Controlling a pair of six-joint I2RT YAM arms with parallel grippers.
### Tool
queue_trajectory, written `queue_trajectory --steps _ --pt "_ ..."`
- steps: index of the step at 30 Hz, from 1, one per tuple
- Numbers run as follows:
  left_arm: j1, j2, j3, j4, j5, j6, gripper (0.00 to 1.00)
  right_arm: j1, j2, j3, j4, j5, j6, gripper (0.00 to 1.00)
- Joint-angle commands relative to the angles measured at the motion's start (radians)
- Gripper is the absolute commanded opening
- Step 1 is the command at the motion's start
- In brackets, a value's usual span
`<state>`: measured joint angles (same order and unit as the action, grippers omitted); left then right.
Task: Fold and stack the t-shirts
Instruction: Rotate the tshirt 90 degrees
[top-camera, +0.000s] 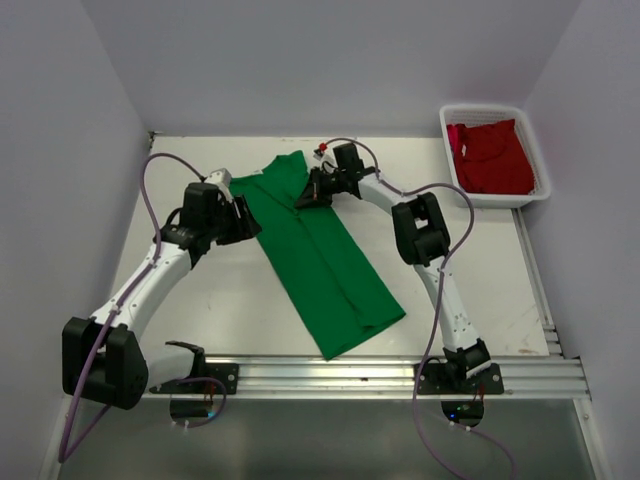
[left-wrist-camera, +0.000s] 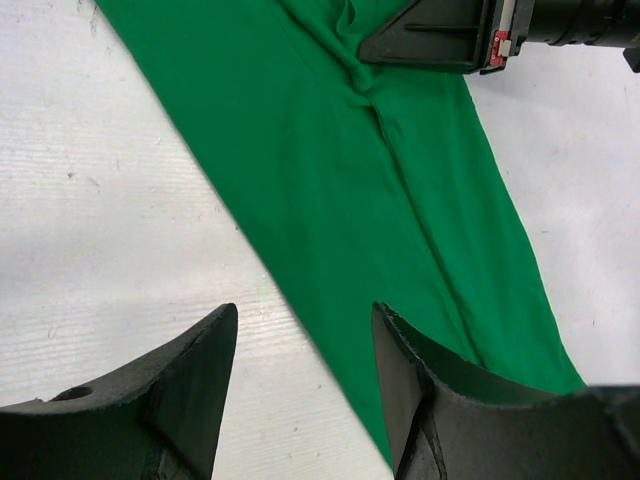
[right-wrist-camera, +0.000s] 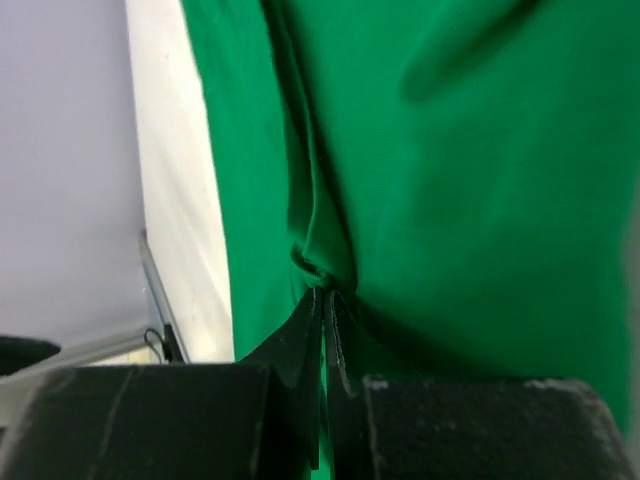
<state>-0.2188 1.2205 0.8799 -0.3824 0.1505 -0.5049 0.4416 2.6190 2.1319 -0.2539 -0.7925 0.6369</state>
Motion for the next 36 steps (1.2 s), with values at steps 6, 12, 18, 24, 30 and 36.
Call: queue_trajectory --steps 6,12,18,24,30,36 --pt "-0.005 -0.022 -0.025 0.02 -0.014 -0.007 0.59 0.043 -0.07 -0.05 0.177 -0.201 0.026 0.0" --pt "-0.005 -0.022 -0.036 0.028 -0.032 -0.009 0.59 0.058 -0.06 -0.04 0.177 -0.266 0.012 0.0" --pt "-0.005 -0.012 -0.039 0.034 -0.037 -0.017 0.59 0.068 -0.073 -0.038 0.024 -0.269 -0.119 0.09" --pt "-0.005 -0.007 -0.042 0.059 -0.037 -0.035 0.59 0.069 -0.125 -0.093 -0.096 -0.243 -0.238 0.68" --pt "-0.005 -0.009 -0.059 0.128 -0.028 -0.053 0.58 0.069 -0.252 -0.22 -0.028 -0.295 -0.246 0.75" --pt "-0.005 -0.018 -0.128 0.292 0.078 -0.069 0.42 0.062 -0.405 -0.286 0.021 -0.268 -0.203 0.32"
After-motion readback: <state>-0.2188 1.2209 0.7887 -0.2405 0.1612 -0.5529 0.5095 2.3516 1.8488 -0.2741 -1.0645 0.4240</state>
